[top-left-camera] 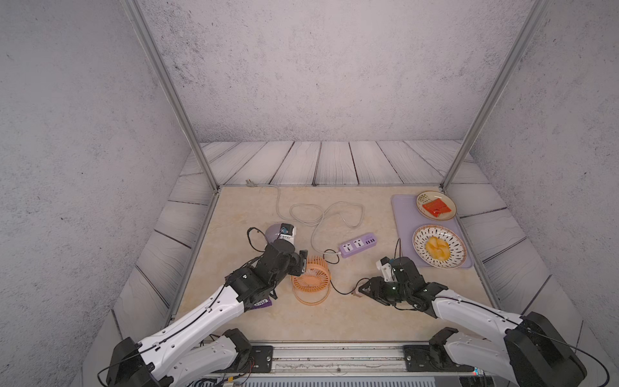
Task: Unplug the desk fan from the power strip
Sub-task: Place the plug at the center of the board.
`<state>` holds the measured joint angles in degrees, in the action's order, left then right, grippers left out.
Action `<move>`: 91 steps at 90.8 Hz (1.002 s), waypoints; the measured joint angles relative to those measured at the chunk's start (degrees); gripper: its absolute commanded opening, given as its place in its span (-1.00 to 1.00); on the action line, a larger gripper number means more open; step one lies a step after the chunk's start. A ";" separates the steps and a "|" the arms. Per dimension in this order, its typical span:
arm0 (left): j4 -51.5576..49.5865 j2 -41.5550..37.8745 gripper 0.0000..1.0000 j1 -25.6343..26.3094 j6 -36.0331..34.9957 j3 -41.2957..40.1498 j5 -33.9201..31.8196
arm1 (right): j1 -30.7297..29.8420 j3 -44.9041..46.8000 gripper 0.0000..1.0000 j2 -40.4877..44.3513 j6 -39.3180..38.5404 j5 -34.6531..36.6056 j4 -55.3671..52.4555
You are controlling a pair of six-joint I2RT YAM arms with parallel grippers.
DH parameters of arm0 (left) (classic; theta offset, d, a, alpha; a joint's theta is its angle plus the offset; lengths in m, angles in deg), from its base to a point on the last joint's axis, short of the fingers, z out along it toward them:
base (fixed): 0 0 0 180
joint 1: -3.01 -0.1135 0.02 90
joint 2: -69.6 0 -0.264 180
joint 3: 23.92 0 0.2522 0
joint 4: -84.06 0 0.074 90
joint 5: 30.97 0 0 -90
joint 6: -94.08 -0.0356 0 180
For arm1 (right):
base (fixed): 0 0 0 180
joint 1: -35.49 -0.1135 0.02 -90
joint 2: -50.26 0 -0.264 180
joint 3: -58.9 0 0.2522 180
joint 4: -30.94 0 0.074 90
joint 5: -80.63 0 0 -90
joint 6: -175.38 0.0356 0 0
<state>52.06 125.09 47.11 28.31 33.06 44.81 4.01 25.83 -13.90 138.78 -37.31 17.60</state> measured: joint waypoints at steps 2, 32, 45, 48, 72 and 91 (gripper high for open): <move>-0.02 -0.02 0.43 0.00 0.04 0.00 0.00 | 0.11 0.28 -0.22 0.00 0.22 -0.11 0.39; 0.00 -1.16 0.43 0.00 0.28 -0.24 -0.66 | 2.60 2.08 0.14 0.22 0.42 0.07 2.86; 0.00 -1.90 0.43 0.00 0.31 -0.44 -0.96 | 3.23 2.40 0.24 1.01 -0.26 0.74 1.53; 0.00 -2.01 0.43 0.00 0.42 -0.44 -1.05 | 3.34 2.38 0.25 1.40 -0.52 1.05 0.94; 0.00 -2.34 0.42 0.00 0.92 -0.46 -1.22 | 4.00 1.75 0.30 7.63 -2.38 4.00 -6.19; -0.26 -2.29 0.43 0.00 0.90 -0.44 -1.53 | 4.31 -1.05 0.32 14.34 -4.33 8.17 -14.49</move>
<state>51.79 122.79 47.11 29.20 32.63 43.28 8.31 24.78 0.44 134.45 -29.14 3.11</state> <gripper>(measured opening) 0.715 0.656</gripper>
